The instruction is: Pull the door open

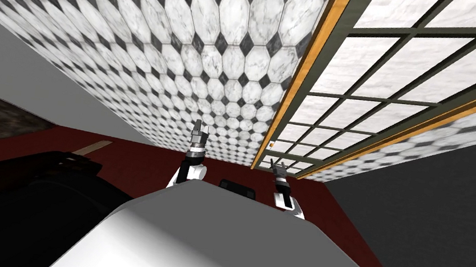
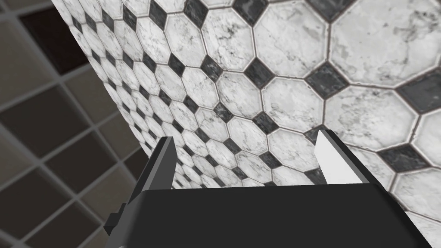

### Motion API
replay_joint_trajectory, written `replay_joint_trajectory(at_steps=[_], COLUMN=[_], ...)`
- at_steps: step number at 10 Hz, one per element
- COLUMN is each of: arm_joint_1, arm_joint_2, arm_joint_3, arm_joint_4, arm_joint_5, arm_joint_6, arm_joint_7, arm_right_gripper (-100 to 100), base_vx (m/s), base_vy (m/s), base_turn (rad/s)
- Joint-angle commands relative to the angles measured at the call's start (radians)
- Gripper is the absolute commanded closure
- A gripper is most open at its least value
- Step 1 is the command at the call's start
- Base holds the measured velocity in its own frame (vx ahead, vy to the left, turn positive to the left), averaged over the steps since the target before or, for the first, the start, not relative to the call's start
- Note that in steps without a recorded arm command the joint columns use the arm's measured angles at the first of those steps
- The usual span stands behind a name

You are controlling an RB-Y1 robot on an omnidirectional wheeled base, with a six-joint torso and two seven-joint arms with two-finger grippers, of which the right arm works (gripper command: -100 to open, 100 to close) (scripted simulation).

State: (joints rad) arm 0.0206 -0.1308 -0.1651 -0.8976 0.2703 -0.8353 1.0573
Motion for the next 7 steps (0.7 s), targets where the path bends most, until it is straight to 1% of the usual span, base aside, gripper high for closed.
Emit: replay_joint_trajectory(at_steps=[1,3,6,7], arm_joint_1=[-0.016,-0.031,-0.05,-0.062], arm_joint_2=[-0.002,-0.003,-0.005,-0.006], arm_joint_3=[-0.008,-0.015,-0.024,-0.03], arm_joint_4=[0.048,0.093,0.147,0.181], arm_joint_5=[0.005,0.013,0.022,0.028], arm_joint_6=[-0.015,-0.025,-0.037,-0.044], arm_joint_7=[0.031,0.064,0.104,0.129], arm_right_gripper=[-100,-100,-100,-100], base_vx=[0.083,0.083,0.073,0.082], base_vy=[-0.036,-0.033,-0.025,-0.028], base_turn=[0.03,0.027,0.023,0.035])
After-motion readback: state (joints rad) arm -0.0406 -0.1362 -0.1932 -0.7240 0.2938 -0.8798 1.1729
